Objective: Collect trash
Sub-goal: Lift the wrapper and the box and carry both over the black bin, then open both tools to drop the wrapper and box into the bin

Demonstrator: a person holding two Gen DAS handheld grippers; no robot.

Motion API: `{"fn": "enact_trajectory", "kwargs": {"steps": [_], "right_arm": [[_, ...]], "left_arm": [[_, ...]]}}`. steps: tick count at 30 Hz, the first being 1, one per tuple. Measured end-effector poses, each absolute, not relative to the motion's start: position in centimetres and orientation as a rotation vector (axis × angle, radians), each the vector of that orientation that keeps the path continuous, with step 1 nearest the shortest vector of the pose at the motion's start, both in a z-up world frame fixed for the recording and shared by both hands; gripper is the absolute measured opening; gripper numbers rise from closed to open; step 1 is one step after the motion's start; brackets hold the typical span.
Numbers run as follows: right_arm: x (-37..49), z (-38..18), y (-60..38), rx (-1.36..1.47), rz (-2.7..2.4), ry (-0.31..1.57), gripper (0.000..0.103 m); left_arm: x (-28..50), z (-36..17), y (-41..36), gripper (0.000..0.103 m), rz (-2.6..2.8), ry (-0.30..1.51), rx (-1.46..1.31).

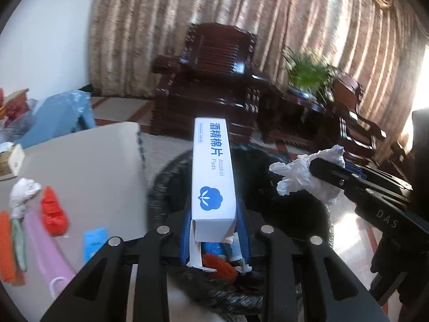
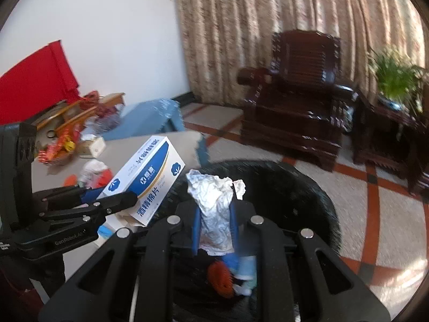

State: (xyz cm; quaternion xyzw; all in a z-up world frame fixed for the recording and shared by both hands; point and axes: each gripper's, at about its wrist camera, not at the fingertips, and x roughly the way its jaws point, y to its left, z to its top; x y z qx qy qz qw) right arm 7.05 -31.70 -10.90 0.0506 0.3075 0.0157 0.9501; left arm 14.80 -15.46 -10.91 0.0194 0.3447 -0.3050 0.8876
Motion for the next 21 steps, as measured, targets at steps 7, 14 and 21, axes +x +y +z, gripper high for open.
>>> {"fn": "enact_trajectory", "kwargs": {"steps": [7, 14, 21], "right_arm": [[7.0, -14.9, -34.7, 0.136, -0.040, 0.689, 0.017], [6.8, -16.1, -35.6, 0.138, -0.089, 0.694, 0.039], [5.7, -15.2, -35.9, 0.159, -0.144, 0.651, 0.096]], "left_arm": [[15.9, -13.8, -19.5, 0.029, -0.683, 0.762, 0.077], [16.3, -15.0, -20.3, 0.052, -0.709, 0.794, 0.074], [16.2, -14.2, -18.4, 0.076, -0.662, 0.772, 0.056]]}}
